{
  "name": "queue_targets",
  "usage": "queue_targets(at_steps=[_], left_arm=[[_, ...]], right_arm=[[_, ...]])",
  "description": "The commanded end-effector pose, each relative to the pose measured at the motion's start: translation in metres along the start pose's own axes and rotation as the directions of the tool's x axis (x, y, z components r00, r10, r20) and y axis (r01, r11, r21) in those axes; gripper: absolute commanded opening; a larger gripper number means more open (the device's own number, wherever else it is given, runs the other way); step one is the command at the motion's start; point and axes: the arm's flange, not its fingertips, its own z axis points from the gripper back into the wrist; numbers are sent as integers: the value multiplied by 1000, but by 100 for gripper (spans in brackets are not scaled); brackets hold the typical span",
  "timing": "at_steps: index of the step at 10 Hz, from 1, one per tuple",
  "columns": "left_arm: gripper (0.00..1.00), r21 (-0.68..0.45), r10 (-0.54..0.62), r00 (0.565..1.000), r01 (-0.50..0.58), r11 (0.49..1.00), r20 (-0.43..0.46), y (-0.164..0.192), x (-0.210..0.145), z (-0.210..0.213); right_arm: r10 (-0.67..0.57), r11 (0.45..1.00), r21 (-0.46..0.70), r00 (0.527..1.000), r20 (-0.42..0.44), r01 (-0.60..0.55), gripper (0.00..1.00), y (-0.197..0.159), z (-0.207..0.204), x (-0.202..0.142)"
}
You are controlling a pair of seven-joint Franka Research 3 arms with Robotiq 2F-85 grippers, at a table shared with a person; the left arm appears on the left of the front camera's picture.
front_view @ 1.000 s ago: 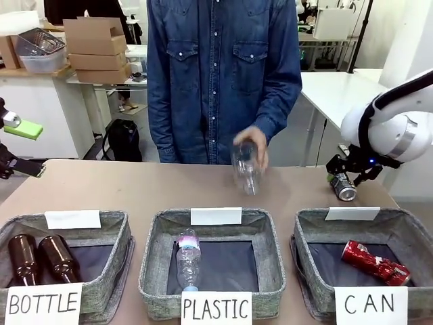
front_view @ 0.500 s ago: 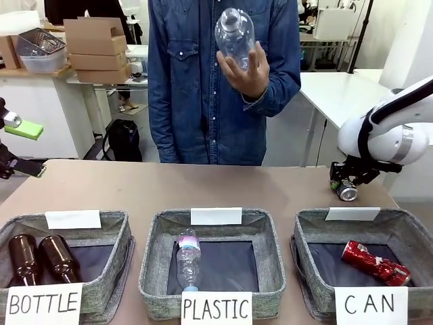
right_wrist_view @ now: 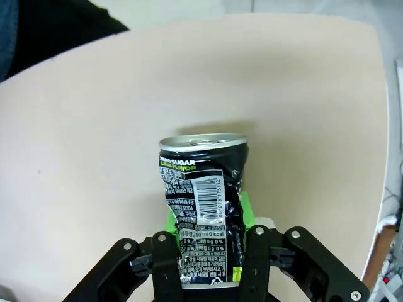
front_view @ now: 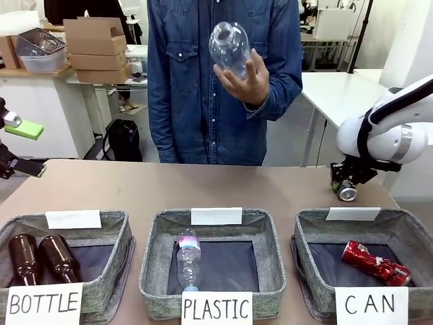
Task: Sort the can waste into the basket.
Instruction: Pick up the can waste from the table and place it in the right Fabric basket.
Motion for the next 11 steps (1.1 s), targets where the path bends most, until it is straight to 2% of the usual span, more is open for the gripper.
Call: queue_targets(at_steps=[1,2,3,5,6,7,8,9,10,11], left_arm=[[100,-26,-16,1000,16,1000,9,-2,1,0],[100,-26,-16,1000,16,1000,9,-2,1,0],[100,-26,-16,1000,16,1000,9,-2,1,0],[100,-26,-16,1000,16,1000,9,-2,1,0],[100,-26,-16,1000,16,1000,9,-2,1,0],[100,-26,-16,1000,16,1000,9,-2,1,0],[100,-26,-16,1000,16,1000,9,-2,1,0],[100,-26,-16,1000,16,1000,9,-2,1,0],[100,-26,-16,1000,16,1000,9,-2,1,0],[100,-26,-16,1000,16,1000,9,-2,1,0]], right_arm=[[-19,1000,-3,1000,-1,19,0,2,3,2],[-8,1000,-6,1000,27,8,0,3,15,-3],[14,999,51,995,95,-18,0,-3,47,-12],[32,983,167,966,255,-76,0,-29,142,-57],[175,933,259,943,284,-251,0,-33,184,-93],[306,851,360,918,254,-383,0,-34,206,-120],[484,753,358,833,267,-552,0,-35,221,-147],[649,606,374,709,277,-702,0,-37,229,-170],[752,448,378,571,331,-810,0,-38,229,-186],[829,322,326,431,357,-889,0,-37,222,-197]])
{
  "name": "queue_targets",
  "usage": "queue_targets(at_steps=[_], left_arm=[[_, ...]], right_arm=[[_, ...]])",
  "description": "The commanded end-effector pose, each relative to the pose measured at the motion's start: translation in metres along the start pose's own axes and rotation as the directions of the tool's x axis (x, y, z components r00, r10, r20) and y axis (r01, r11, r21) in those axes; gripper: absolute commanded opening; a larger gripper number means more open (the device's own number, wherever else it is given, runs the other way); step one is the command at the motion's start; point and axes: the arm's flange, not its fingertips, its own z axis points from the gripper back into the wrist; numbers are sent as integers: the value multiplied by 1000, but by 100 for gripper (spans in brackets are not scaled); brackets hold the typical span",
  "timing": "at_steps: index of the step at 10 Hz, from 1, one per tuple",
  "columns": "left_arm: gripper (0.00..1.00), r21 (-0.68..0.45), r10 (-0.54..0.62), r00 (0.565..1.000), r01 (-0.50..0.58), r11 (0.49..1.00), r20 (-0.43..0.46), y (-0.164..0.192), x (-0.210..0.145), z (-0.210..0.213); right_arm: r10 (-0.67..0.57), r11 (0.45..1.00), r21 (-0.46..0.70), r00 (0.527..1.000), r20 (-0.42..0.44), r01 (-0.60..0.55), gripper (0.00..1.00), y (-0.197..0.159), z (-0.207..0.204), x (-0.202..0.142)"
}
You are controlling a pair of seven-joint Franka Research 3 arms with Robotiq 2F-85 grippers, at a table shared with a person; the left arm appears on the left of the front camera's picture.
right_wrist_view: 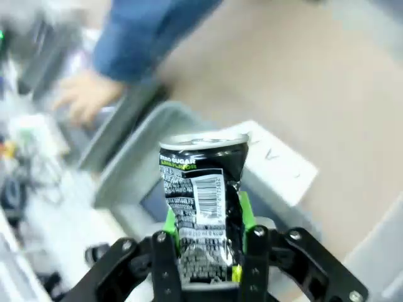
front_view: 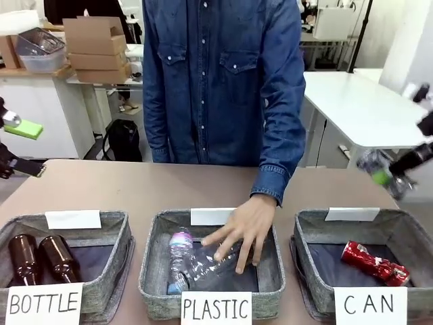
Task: Sort the can waste into the basket.
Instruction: Pick up the can waste from the table and place it in the right Fabric basket.
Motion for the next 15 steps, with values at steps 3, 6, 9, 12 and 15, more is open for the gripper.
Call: queue_targets(at_steps=[3,6,9,12,15], left_arm=[[100,-26,-16,1000,16,1000,9,-2,1,0],[100,-26,-16,1000,16,1000,9,-2,1,0],[100,-26,-16,1000,16,1000,9,-2,1,0],[100,-26,-16,1000,16,1000,9,-2,1,0],[100,-26,-16,1000,16,1000,9,-2,1,0]], right_arm=[[459,879,131,888,30,-459,0,-10,-13,-21],[462,875,144,886,37,-463,0,-14,-14,-18],[578,802,142,814,63,-580,100,-17,-12,-19],[577,804,147,816,41,-576,100,-19,-12,-15],[539,827,148,840,63,-542,100,-22,-13,-11]])
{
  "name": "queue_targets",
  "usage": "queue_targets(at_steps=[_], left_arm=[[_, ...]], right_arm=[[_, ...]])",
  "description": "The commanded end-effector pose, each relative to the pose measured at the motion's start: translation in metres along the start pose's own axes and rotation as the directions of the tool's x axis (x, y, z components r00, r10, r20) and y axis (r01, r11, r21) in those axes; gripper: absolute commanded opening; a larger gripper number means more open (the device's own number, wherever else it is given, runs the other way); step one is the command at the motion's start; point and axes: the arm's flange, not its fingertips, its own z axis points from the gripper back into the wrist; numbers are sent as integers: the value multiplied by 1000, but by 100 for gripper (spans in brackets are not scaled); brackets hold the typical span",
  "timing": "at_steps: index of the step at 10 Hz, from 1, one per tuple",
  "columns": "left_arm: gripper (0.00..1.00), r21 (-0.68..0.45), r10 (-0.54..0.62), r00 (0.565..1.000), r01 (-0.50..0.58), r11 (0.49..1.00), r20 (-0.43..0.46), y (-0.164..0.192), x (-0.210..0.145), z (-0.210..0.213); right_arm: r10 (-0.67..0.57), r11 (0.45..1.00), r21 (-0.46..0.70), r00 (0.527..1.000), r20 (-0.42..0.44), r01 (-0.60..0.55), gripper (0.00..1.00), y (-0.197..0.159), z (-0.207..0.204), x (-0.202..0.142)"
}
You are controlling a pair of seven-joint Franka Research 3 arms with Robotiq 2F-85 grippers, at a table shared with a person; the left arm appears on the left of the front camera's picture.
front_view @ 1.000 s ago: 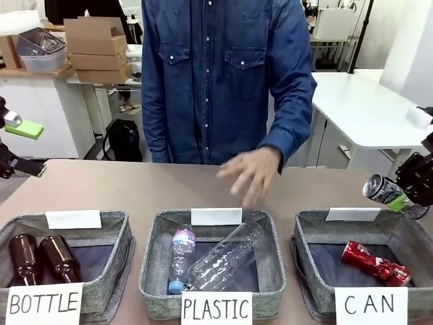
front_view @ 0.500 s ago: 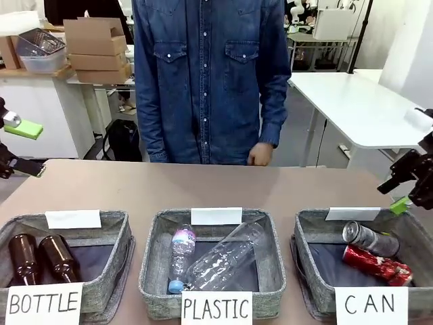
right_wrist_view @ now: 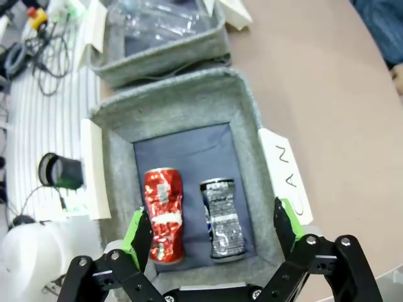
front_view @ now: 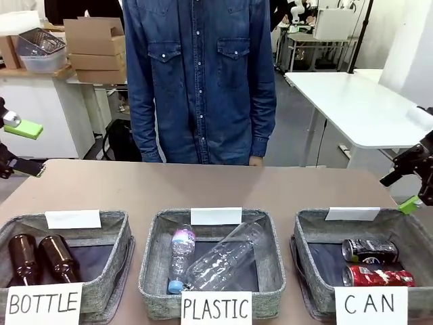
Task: Sort the can waste into the basket.
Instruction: Pick up the can waste from the table and place it in the right Fabric basket.
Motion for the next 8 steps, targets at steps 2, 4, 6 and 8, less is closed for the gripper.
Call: queue_targets(at_steps=[2,4,6,8], left_arm=[[100,-26,-16,1000,16,1000,9,-2,1,0],[100,-26,-16,1000,16,1000,9,-2,1,0],[100,-26,-16,1000,16,1000,9,-2,1,0],[100,-26,-16,1000,16,1000,9,-2,1,0]], right_arm=[[-448,893,134,870,206,429,100,-14,13,27],[-942,310,507,186,280,804,100,-34,31,64],[-983,-83,737,-175,48,671,100,-45,46,66],[-934,-252,755,-358,-24,605,100,-50,45,61]])
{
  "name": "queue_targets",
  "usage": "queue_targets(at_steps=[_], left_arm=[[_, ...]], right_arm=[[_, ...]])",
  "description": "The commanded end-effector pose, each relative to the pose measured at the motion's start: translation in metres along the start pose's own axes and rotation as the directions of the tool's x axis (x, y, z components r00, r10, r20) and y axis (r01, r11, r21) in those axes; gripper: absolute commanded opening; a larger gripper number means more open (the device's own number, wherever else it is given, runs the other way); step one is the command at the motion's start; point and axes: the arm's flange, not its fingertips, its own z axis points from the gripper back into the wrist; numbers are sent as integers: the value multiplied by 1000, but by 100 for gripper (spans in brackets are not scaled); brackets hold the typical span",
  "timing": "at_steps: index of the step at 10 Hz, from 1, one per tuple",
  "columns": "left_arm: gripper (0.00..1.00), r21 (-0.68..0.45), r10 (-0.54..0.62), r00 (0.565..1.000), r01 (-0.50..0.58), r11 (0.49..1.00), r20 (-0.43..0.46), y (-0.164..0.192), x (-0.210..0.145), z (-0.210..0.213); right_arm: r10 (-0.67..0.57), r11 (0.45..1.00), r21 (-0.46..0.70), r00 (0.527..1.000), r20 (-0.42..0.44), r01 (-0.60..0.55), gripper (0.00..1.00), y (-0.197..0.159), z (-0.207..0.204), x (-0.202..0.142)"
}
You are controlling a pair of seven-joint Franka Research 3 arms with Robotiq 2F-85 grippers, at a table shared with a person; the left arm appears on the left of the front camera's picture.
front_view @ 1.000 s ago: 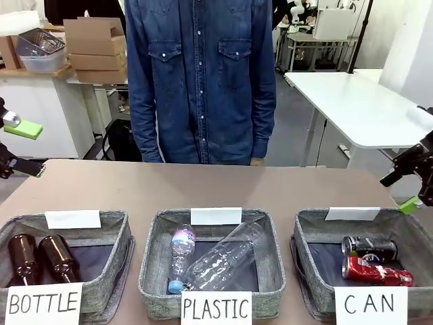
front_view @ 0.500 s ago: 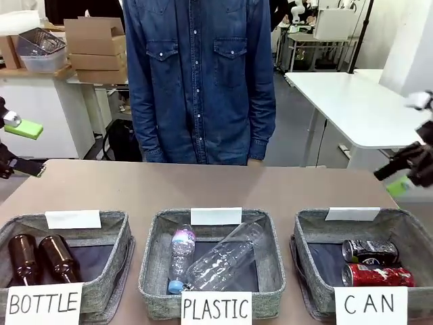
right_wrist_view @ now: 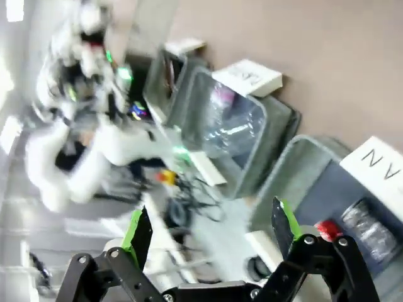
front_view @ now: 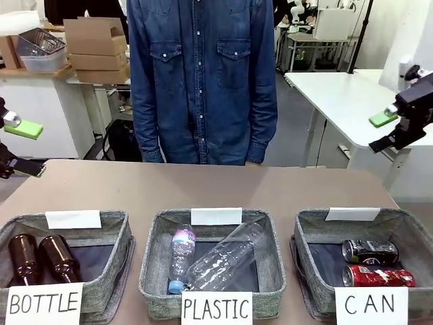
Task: Sort the can waste into the basket.
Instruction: Pick up the can waste from the table and place it in the right Fabric basket.
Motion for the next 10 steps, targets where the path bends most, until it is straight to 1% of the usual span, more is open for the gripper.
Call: queue_targets(at_steps=[1,2,10], left_arm=[[100,-26,-16,1000,17,1000,8,-2,1,0],[100,-26,-16,1000,17,1000,8,-2,1,0],[100,-26,-16,1000,17,1000,8,-2,1,0]], right_arm=[[-745,655,492,601,290,574,100,0,2,2],[0,1000,0,1000,0,0,100,0,0,0],[0,1000,0,1000,0,0,100,0,0,0]])
